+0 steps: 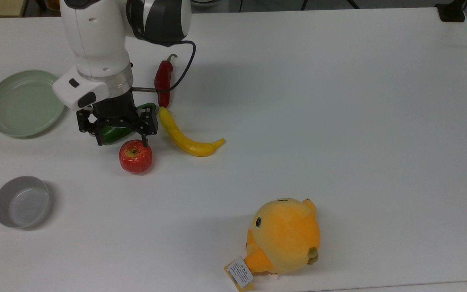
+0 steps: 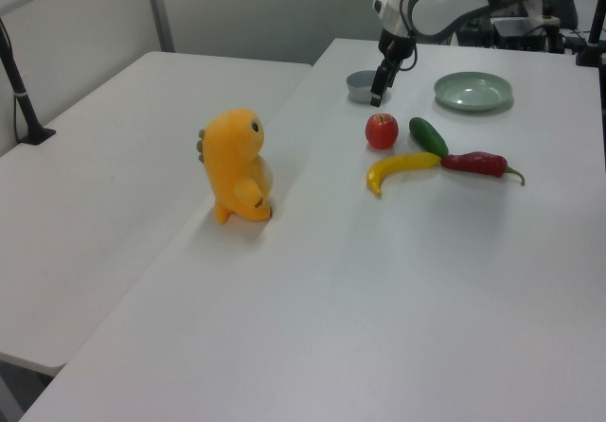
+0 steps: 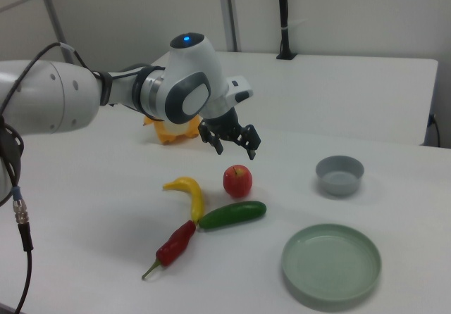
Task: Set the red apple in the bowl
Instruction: 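Move the open gripper down over the red apple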
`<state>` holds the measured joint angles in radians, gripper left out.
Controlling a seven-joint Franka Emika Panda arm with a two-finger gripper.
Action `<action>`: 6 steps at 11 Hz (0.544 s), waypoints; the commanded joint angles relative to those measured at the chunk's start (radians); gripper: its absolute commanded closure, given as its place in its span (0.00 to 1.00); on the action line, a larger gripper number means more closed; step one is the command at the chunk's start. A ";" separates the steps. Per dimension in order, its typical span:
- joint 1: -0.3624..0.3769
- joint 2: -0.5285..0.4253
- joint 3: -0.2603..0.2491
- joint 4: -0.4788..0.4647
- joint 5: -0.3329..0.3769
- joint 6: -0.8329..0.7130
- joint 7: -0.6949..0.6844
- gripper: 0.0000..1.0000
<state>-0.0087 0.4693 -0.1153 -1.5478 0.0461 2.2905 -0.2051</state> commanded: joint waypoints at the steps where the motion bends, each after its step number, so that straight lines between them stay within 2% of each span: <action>1: 0.006 0.035 0.006 0.000 -0.008 0.032 -0.007 0.00; 6: 0.006 0.094 0.017 -0.008 -0.035 0.064 -0.007 0.00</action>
<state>-0.0074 0.5461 -0.0987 -1.5501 0.0428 2.3298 -0.2051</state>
